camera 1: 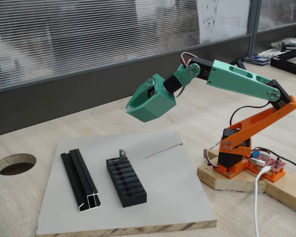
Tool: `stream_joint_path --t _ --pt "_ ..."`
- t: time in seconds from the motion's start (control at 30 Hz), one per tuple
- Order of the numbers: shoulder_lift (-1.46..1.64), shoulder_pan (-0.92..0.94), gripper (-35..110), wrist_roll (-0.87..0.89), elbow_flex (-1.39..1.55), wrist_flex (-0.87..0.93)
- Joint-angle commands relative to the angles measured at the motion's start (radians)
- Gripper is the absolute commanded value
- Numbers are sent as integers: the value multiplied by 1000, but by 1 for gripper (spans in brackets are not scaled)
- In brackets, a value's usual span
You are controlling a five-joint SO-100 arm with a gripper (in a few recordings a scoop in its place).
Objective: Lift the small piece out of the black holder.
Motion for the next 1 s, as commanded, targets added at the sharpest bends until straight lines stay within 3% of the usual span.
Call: stream_joint_path --t 0.0,0.17,0.5,0.7,0.97 --pt "15 -5 9 210 -25 -3" --pt "12 -121 9 362 -11 -3" --pt "-155 -149 9 364 -26 23" --pt "-143 -150 9 362 -61 344" --pt "-290 -149 9 360 -405 726"
